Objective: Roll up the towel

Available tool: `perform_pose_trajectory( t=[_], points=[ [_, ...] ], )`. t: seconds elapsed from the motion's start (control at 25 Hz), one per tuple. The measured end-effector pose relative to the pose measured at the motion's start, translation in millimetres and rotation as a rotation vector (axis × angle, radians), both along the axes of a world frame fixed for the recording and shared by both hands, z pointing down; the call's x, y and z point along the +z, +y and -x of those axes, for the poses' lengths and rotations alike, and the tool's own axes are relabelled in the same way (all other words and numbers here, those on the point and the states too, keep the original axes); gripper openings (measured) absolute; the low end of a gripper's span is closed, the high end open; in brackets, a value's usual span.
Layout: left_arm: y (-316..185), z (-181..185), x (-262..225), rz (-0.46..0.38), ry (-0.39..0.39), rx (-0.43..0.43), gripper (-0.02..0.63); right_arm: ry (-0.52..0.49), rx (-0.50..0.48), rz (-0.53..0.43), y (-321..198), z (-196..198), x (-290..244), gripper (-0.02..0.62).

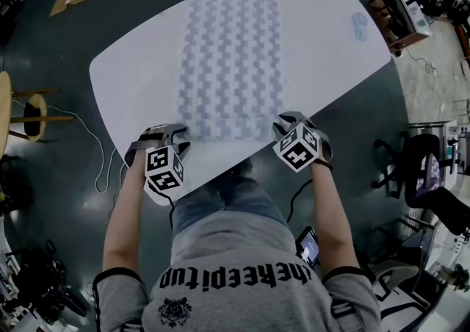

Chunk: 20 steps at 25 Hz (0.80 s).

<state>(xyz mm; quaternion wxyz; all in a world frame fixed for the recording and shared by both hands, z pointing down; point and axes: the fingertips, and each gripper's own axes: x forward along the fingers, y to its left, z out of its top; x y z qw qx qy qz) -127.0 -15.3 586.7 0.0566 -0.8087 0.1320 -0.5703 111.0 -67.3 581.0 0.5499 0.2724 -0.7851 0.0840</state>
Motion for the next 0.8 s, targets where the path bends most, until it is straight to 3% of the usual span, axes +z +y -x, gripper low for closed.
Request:
perform_pose_trajectory(
  t=[0.24,0.4,0.56,0.8],
  points=[
    [-13,-2,9,-0.047,-0.019,-0.046,0.167,-0.075,0.009,-0.080,6,-3,-39,0.107],
    [-17,0,11,-0.045,-0.027,-0.062,0.153,-0.116,-0.106,-0.096,34,21,-53,0.121],
    [-17,-1,13,-0.035,-0.027,-0.064,0.153,0.006,-0.226,-0.063,55,26,-16,0.164],
    [-18,0,15,-0.025,-0.019,-0.069,0.152,0.145,-0.224,-0.101,36,15,19,0.175]
  ],
)
